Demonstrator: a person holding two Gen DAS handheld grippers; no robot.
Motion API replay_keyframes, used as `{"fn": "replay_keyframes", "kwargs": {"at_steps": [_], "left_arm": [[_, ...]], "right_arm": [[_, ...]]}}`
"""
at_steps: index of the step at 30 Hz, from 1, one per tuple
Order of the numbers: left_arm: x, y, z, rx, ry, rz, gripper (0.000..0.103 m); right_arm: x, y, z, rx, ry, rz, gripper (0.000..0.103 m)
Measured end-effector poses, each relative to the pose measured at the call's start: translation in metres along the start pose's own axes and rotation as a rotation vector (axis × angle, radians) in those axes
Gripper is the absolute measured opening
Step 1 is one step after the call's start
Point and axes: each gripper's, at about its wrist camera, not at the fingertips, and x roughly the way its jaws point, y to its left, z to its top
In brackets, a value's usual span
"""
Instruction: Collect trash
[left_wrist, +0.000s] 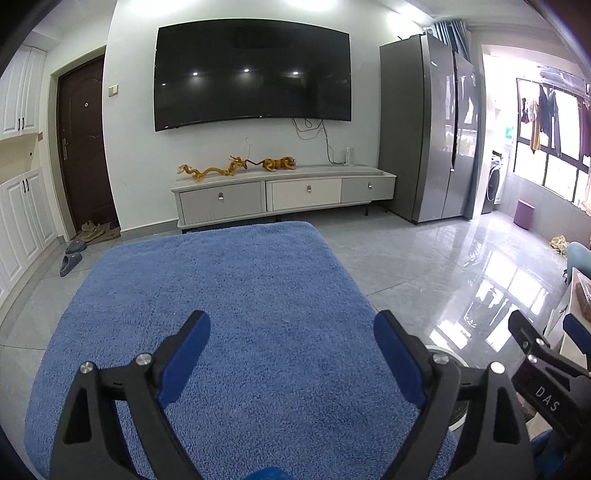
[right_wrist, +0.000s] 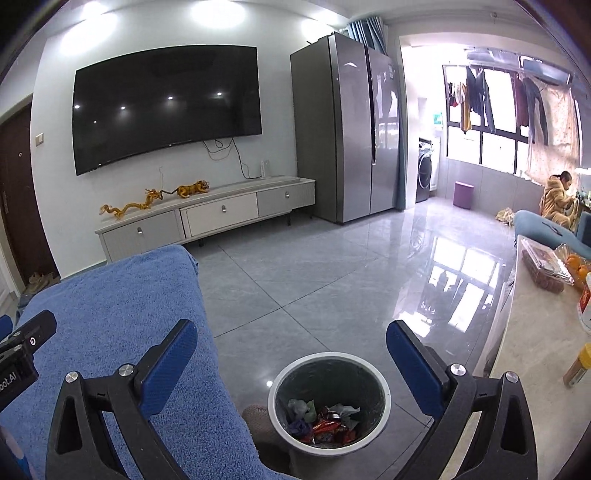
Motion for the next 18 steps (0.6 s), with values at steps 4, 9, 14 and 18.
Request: {"fn": "replay_keyframes", "kwargs": {"at_steps": [4, 9, 14, 18], "left_arm": [[-0.001, 0.000, -0.003, -0.002, -0.020, 0.007, 0.102], [0.007, -0.003, -0.005, -0.009, -0.022, 0.029, 0.103], [0.016, -0.001, -0.010, -0.019, -0.002, 0.037, 0.103], [0.018, 0.001, -0.009, -0.027, -0.007, 0.044, 0.103]], "right_arm": [[0.004, 0.002, 0.000, -0.011, 0.000, -0.010, 0.103], [0.004, -0.002, -0.002, -0.009, -0.002, -0.015, 0.103], [0.007, -0.001, -0.006, -0.020, -0.002, -0.013, 0.103], [0.010, 0.004, -0.009, -0.037, 0.001, -0.018, 0.103]]}}
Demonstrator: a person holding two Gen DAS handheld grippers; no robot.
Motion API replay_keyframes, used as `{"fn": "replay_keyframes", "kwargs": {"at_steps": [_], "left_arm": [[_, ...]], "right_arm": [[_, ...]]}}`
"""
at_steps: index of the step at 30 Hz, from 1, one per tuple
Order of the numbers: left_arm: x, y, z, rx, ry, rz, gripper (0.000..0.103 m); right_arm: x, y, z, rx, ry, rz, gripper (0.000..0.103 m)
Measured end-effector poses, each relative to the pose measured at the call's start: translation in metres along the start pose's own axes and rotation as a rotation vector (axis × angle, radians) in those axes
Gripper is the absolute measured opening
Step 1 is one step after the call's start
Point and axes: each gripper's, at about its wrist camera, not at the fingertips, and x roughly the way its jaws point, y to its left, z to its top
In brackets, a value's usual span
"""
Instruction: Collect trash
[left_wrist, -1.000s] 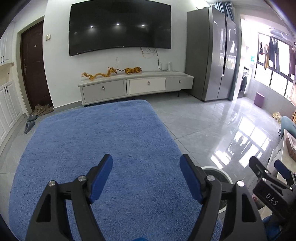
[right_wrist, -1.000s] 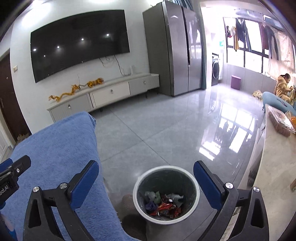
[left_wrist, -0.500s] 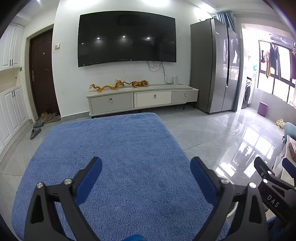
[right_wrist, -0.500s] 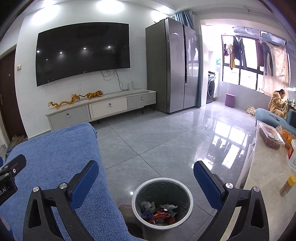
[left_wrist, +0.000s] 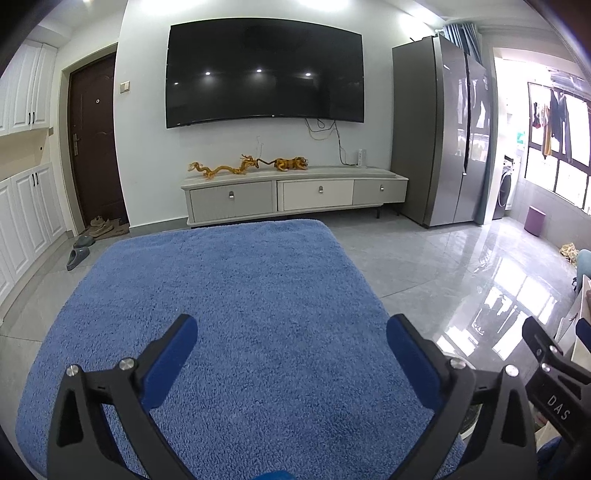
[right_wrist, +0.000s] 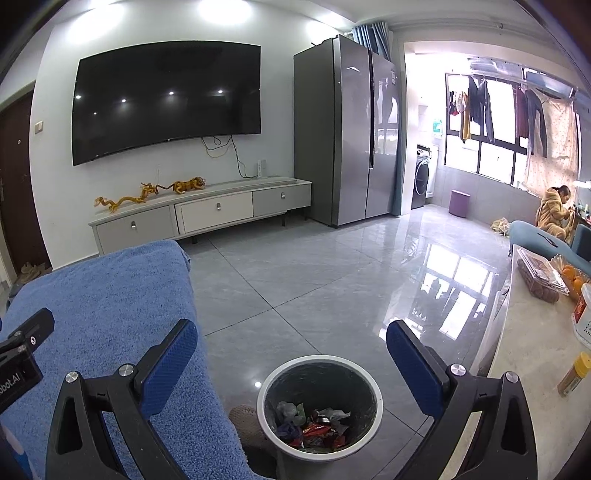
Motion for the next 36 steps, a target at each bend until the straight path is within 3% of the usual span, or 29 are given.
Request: {"fn": "replay_keyframes", "kwargs": {"at_steps": [12, 36], "left_arm": [[-0.006, 0.004, 0.000, 0.001, -0.014, 0.013, 0.103], [0.018, -0.010, -0.013, 0.031, 0.020, 0.006, 0.103]], "right_arm": [[-0.006, -0.003, 0.003, -0.001, -0.012, -0.014, 0.103], [0.014, -0.012, -0.004, 0.009, -0.007, -0.037, 0.103]]}}
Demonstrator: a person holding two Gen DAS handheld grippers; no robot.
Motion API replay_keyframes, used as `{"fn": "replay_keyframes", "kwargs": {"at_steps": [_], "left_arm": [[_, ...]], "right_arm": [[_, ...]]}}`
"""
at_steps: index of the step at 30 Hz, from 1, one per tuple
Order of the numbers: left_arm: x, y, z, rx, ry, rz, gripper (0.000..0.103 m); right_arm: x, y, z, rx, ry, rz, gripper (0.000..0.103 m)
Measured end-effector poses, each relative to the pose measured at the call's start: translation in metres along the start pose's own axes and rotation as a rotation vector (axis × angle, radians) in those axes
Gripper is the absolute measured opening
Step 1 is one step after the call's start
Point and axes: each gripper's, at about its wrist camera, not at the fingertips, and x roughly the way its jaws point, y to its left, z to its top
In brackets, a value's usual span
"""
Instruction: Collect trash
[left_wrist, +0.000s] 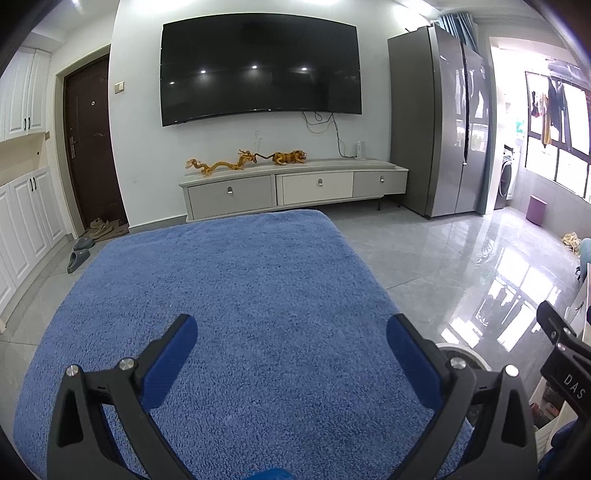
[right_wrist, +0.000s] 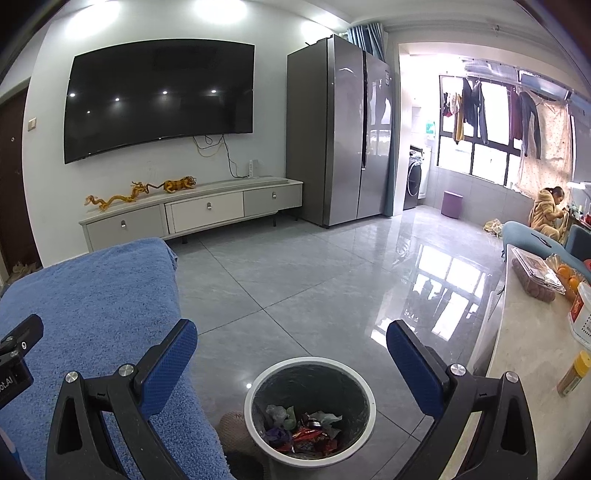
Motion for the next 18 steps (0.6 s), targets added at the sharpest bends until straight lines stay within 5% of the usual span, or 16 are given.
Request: {"fn": "replay_keyframes", "kwargs": {"at_steps": [18], "left_arm": [[-0.0034, -0.0080, -0.0008, 0.023, -0.004, 0.006, 0.103]], "right_arm": [[0.0018, -0.0030, -0.0015, 0.007, 0.001, 0.003, 0.103]]}}
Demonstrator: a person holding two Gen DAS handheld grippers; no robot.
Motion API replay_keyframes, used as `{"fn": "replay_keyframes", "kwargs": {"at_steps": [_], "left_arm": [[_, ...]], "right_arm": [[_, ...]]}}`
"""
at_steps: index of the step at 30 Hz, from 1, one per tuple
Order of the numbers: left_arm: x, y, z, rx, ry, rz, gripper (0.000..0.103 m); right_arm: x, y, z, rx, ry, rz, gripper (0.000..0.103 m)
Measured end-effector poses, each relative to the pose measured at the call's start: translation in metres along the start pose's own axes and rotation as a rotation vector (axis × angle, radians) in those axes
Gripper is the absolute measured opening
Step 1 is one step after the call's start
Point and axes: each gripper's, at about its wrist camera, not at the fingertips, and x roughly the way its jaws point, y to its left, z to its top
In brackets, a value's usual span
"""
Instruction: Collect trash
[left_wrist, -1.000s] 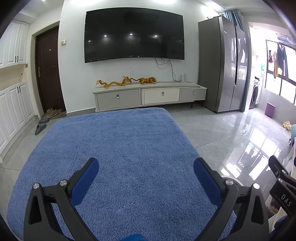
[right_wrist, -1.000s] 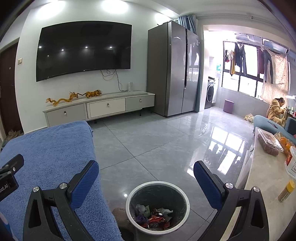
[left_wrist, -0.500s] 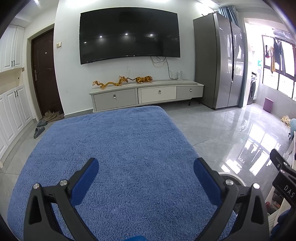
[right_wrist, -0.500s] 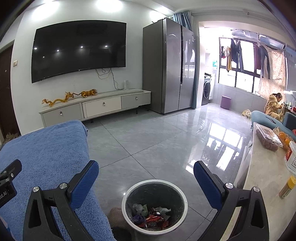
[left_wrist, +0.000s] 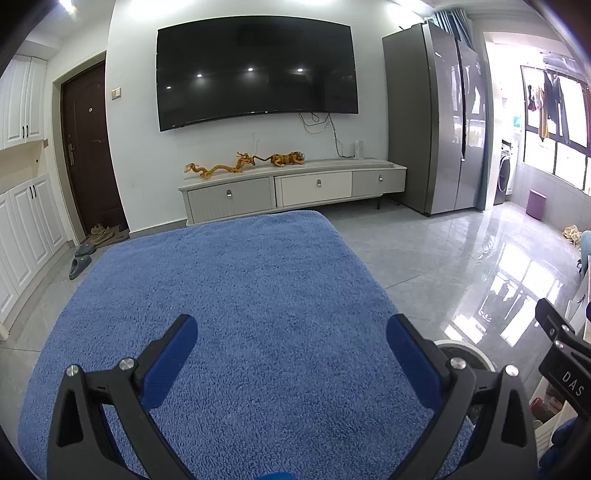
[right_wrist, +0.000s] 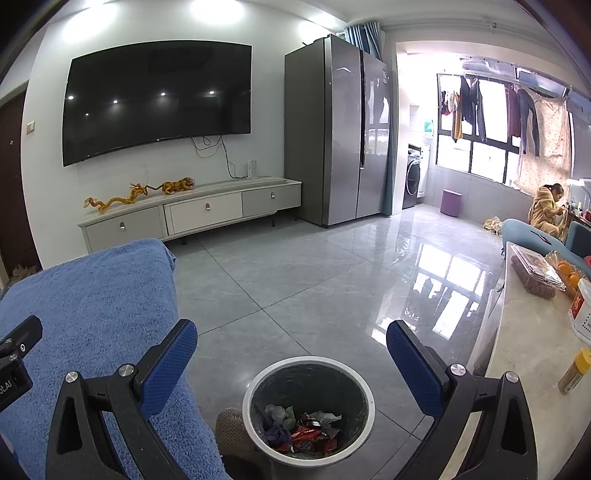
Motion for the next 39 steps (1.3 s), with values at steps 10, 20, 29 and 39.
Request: {"fn": "replay_keyframes", "kwargs": {"at_steps": [10, 20, 29, 39], "left_arm": [[0.0010, -0.0024, -0.0013, 0.012, 0.005, 0.000, 0.103], [0.0046, -0.0029, -0.0001, 0.021, 0.011, 0.003, 0.103], [0.0041, -0.0013, -0.0028, 0.024, 0.007, -0.003, 0.103], [-0.0004, 0.0011, -0.0009, 0.026, -0.010, -0.016, 0.103]], "right_arm": [[0.0033, 0.0001, -0.0042, 0.011, 0.009, -0.001, 0.103], [0.0063, -0.0007, -0.0070, 0.010, 0.014, -0.006, 0.103], [0.0065, 0.0054, -0.0086, -0.005, 0.020, -0.005, 0.103], [0.0018, 0.0063, -0.0067, -0.009, 0.009, -0.008, 0.103]]}}
